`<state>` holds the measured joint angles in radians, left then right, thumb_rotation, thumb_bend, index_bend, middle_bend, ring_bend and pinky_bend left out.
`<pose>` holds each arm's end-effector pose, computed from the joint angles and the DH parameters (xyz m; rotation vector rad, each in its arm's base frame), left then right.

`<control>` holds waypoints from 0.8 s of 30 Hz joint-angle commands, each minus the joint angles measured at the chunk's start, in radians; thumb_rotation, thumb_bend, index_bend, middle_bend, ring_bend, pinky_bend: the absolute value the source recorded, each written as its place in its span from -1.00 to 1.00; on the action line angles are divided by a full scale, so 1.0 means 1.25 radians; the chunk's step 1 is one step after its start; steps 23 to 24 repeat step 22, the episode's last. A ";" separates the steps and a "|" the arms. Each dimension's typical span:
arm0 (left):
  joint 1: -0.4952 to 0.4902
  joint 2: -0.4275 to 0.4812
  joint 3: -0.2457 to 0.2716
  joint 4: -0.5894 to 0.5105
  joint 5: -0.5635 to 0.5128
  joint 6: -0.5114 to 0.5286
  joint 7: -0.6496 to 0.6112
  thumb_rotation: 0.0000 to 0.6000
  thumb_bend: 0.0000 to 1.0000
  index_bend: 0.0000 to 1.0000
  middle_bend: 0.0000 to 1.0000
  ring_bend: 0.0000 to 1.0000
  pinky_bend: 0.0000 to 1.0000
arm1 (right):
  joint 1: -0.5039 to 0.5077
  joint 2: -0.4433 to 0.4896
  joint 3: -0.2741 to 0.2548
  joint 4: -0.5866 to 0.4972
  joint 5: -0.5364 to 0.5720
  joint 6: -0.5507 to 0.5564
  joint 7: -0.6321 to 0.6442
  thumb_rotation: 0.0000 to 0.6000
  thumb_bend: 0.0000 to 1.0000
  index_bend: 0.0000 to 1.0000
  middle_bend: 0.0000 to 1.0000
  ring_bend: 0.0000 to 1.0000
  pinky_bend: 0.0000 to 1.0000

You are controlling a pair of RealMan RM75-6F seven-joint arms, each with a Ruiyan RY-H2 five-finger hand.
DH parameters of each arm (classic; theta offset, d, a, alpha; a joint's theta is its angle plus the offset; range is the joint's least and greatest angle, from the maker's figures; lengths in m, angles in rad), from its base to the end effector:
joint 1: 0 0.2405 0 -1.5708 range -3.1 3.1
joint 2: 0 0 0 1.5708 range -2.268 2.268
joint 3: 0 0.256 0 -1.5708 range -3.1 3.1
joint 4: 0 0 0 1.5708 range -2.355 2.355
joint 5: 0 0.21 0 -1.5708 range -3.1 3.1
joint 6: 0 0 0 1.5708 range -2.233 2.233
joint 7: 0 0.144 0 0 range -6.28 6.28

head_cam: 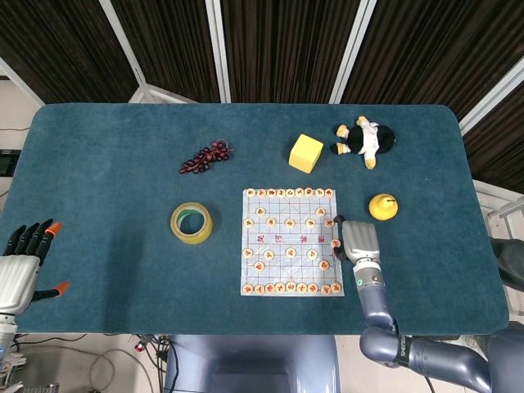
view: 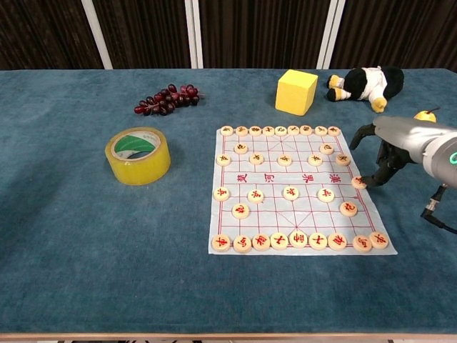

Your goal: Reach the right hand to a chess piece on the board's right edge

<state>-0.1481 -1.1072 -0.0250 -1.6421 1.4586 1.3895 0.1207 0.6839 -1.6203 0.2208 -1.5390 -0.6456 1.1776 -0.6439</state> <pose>-0.3070 0.1940 0.1462 -1.4912 -0.8879 -0.7832 -0.1923 -0.3314 -0.0153 1.5004 -1.1499 0.6481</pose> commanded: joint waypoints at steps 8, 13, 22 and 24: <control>0.003 0.001 0.000 0.003 0.008 0.010 -0.003 1.00 -1.00 -1.00 -1.00 -1.00 -1.00 | -0.141 0.209 -0.086 -0.209 -0.228 0.147 0.124 1.00 -0.23 -1.00 -0.35 -0.40 0.53; 0.007 0.002 0.003 0.005 0.014 0.017 0.005 1.00 -1.00 -1.00 -1.00 -1.00 -1.00 | -0.232 0.313 -0.167 -0.234 -0.357 0.205 0.202 1.00 -0.23 -1.00 -0.88 -0.93 -0.75; 0.008 0.001 0.006 0.004 0.024 0.023 0.024 1.00 -1.00 -1.00 -1.00 -1.00 -1.00 | -0.349 0.395 -0.228 -0.199 -0.523 0.342 0.268 1.00 -0.23 -1.00 -1.00 -1.00 -1.00; 0.008 0.001 0.006 0.004 0.024 0.023 0.024 1.00 -1.00 -1.00 -1.00 -1.00 -1.00 | -0.349 0.395 -0.228 -0.199 -0.523 0.342 0.268 1.00 -0.23 -1.00 -1.00 -1.00 -1.00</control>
